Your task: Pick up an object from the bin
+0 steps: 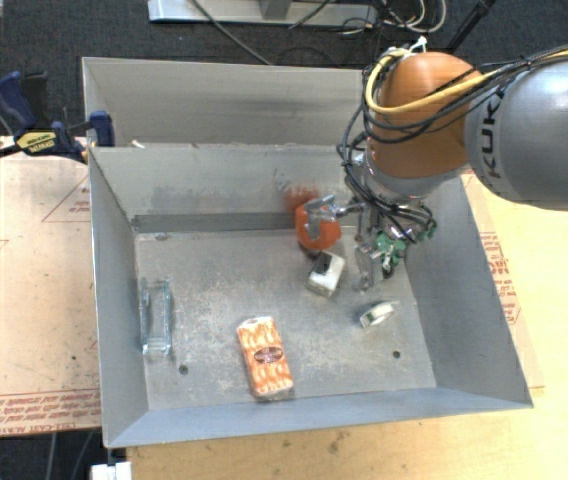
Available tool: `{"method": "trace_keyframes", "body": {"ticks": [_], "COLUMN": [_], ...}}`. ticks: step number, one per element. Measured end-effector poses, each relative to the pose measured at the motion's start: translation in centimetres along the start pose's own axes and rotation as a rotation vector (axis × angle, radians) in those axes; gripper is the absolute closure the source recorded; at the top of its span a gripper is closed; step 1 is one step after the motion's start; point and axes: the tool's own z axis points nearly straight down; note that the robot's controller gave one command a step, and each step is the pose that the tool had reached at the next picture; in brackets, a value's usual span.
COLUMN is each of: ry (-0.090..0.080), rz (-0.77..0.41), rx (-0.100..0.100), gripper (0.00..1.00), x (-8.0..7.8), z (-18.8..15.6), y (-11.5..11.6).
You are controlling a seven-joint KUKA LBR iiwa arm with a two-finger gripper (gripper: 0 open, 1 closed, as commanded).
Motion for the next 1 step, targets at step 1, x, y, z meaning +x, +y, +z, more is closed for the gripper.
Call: {"method": "trace_keyframes", "body": {"ticks": [1], "ry": [-0.004], "rz": [-0.275], "rx": [0.003], "gripper": [0.0], "x": [0.65], "z": [0.89], "y": [-0.76]}}
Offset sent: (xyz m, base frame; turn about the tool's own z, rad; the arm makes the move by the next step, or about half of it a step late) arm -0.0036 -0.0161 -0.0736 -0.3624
